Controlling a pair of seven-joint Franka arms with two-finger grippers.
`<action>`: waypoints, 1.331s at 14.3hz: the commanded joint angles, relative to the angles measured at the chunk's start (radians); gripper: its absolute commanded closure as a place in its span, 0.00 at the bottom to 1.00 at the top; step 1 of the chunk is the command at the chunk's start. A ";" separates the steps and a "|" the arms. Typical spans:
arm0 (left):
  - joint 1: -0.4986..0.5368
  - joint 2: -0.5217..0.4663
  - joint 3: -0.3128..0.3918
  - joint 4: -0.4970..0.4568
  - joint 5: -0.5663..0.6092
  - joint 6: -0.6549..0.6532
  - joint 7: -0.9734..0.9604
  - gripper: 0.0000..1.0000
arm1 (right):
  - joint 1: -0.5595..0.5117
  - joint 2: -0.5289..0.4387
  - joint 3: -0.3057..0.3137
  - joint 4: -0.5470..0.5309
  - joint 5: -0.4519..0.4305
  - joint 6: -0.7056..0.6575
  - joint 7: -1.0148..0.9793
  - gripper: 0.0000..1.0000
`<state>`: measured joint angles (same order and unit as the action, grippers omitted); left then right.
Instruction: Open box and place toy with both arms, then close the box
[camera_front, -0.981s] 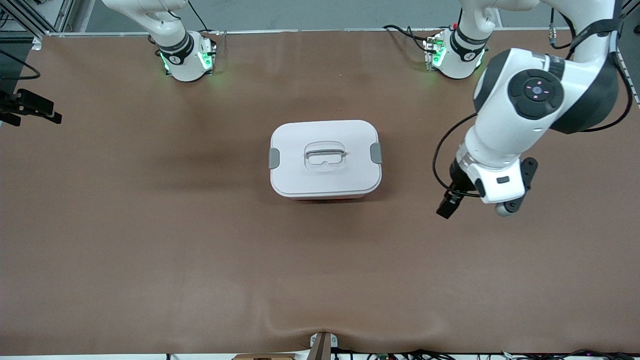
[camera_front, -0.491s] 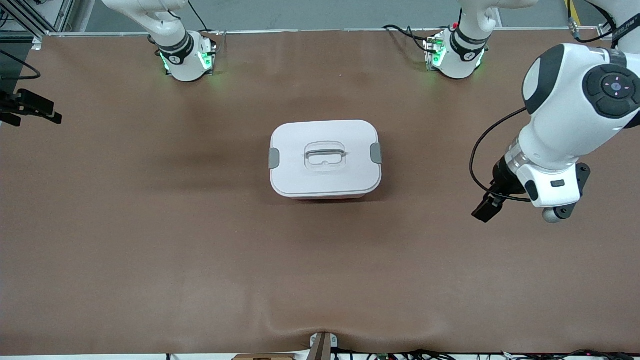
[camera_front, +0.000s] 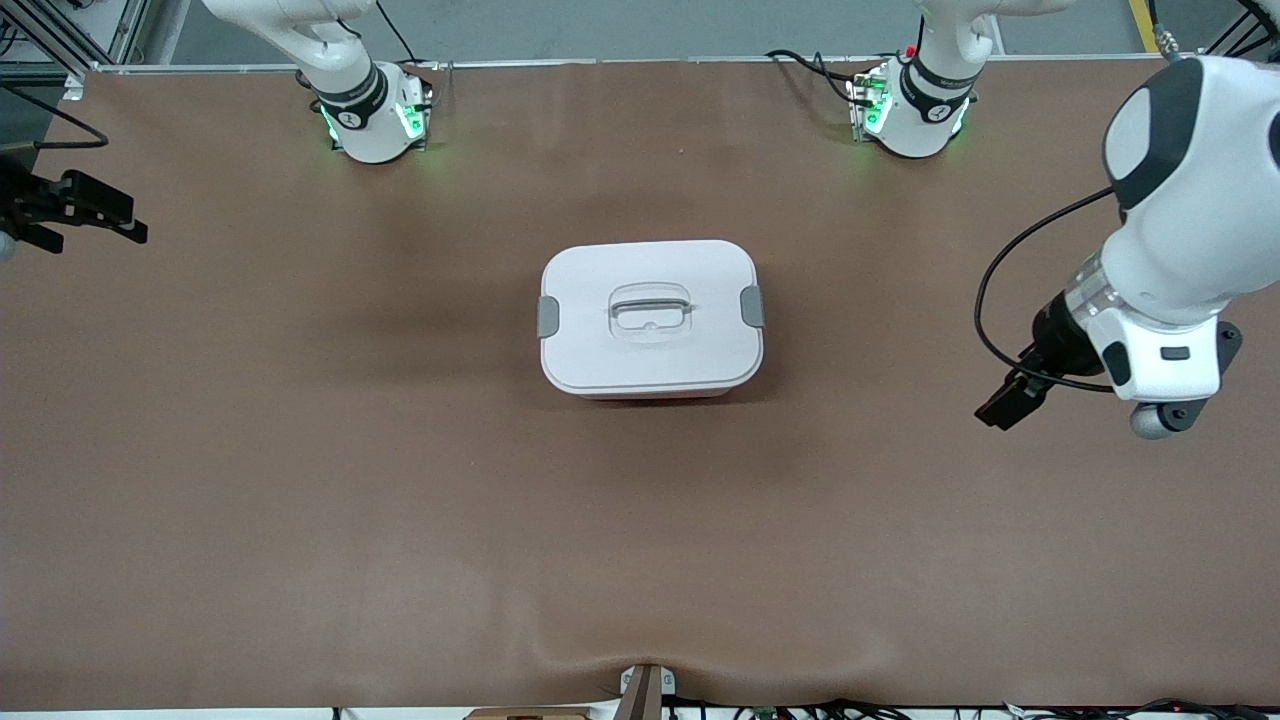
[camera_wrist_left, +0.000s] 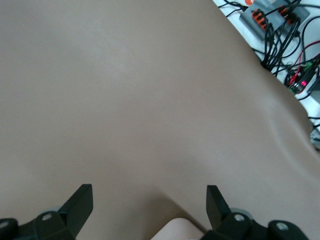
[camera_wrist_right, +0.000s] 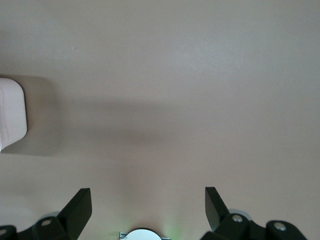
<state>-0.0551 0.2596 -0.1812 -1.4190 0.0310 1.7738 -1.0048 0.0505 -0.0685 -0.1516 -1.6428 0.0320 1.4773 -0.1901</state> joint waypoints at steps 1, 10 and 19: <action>0.009 -0.034 -0.004 -0.003 -0.017 -0.034 0.075 0.00 | 0.011 -0.028 0.006 -0.017 -0.007 0.007 0.015 0.00; 0.012 -0.108 0.075 0.003 -0.023 -0.119 0.405 0.00 | -0.089 -0.027 0.153 0.001 -0.007 -0.038 0.092 0.00; 0.012 -0.217 0.081 0.002 -0.011 -0.246 0.575 0.00 | -0.086 -0.037 0.152 0.018 -0.009 0.017 0.089 0.00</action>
<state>-0.0479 0.0730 -0.1027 -1.4118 0.0208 1.5652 -0.4958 -0.0202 -0.0772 -0.0207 -1.6130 0.0320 1.4857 -0.1131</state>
